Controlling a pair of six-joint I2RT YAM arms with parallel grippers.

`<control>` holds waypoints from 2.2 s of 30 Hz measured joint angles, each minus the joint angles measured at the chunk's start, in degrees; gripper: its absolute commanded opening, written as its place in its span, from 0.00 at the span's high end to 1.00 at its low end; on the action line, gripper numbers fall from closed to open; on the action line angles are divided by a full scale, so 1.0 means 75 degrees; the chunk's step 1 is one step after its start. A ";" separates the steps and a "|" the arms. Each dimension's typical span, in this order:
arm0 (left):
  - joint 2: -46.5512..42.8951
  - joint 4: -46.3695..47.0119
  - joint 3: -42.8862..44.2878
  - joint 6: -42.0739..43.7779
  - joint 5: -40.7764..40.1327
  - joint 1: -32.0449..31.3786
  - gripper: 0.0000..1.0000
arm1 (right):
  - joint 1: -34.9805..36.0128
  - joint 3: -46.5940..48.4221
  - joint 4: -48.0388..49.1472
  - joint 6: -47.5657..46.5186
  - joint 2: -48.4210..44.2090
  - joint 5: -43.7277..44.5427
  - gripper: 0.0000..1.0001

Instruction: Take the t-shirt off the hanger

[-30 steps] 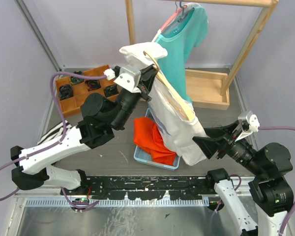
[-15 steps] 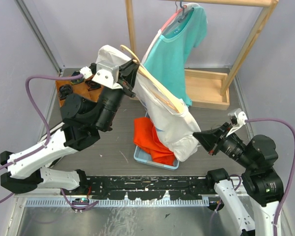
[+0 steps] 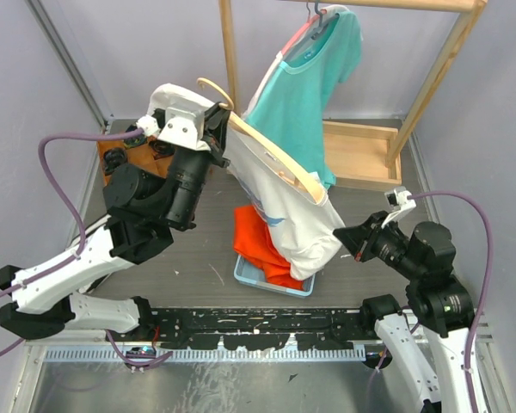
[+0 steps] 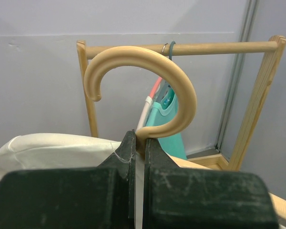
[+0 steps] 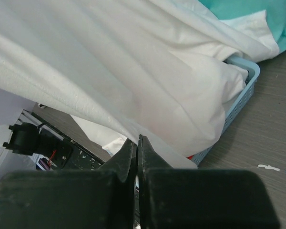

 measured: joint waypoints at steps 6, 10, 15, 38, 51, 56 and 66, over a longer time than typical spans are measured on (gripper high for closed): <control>-0.0093 0.0003 0.0000 0.0041 -0.0143 0.0070 1.00 | 0.0000 -0.0504 0.0154 0.0230 0.0099 0.0195 0.99; -0.0111 0.0000 0.0000 0.0038 -0.0157 0.0111 1.00 | 0.0000 -0.0612 0.0356 0.0297 0.0131 0.0210 0.99; -0.0111 -0.0044 0.0000 -0.0090 -0.0128 0.0131 1.00 | 0.0000 -0.0624 0.0490 0.0303 0.0122 0.0227 0.70; -0.0551 -0.1868 -0.0874 -0.1603 0.0629 0.0201 1.00 | 0.0000 0.1137 0.1766 0.0498 0.0117 0.0667 0.36; 0.0370 -0.3005 -0.0326 -0.1973 0.1070 0.0207 1.00 | 0.0000 0.1839 0.2655 0.0562 0.1303 -0.0420 0.36; 0.0714 -0.3223 -0.0044 -0.2055 0.1218 0.0207 1.00 | 0.0000 0.1839 0.2687 0.0551 0.1550 -0.0562 0.37; 0.1070 -0.3407 0.0172 -0.2142 0.1402 0.0207 1.00 | 0.0000 0.2186 0.2567 0.0291 0.2142 -0.0353 0.40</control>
